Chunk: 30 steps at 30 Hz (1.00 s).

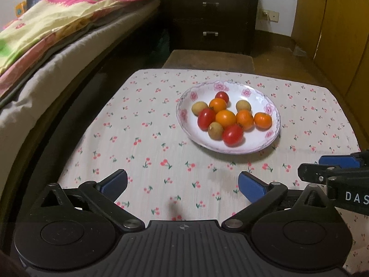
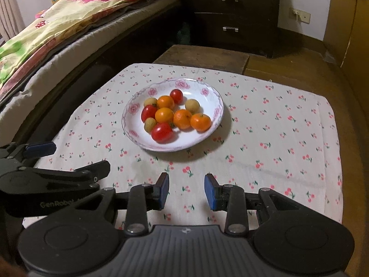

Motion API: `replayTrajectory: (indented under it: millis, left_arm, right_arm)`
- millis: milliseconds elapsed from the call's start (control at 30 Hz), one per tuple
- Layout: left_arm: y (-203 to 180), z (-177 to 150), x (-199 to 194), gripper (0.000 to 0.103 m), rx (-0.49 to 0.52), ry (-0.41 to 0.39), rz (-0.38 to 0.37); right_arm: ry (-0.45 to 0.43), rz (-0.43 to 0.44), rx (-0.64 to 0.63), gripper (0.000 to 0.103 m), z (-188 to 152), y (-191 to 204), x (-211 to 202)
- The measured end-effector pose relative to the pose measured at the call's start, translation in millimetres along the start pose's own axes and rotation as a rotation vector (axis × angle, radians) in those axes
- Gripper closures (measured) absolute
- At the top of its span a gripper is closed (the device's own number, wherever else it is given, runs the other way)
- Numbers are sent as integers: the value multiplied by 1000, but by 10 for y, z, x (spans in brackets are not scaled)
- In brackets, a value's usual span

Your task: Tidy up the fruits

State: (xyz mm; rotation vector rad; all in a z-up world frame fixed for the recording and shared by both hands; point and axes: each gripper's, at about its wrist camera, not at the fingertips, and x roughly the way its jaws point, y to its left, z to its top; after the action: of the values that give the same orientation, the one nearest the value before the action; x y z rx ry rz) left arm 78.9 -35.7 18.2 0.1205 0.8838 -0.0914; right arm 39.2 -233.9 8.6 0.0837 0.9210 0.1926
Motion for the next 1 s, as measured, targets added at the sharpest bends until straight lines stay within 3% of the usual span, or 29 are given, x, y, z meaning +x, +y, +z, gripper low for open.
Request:
replayTrajectory:
  millis: [500, 700, 867, 1000]
  left_arm:
    - [-100, -231, -92, 0, 29, 38, 9]
    - [-101, -282, -193, 0, 22, 25, -31]
    - [-133, -326, -246, 0, 42, -10, 40]
    - [-141, -336, -291, 0, 46, -24, 33]
  right_arm:
    - [13, 8, 41, 68, -287, 14, -144]
    - [5, 14, 47, 67, -350, 18, -223]
    - [1, 10, 48, 67, -399, 30, -268]
    - [8, 8, 49, 64, -424, 36, -258]
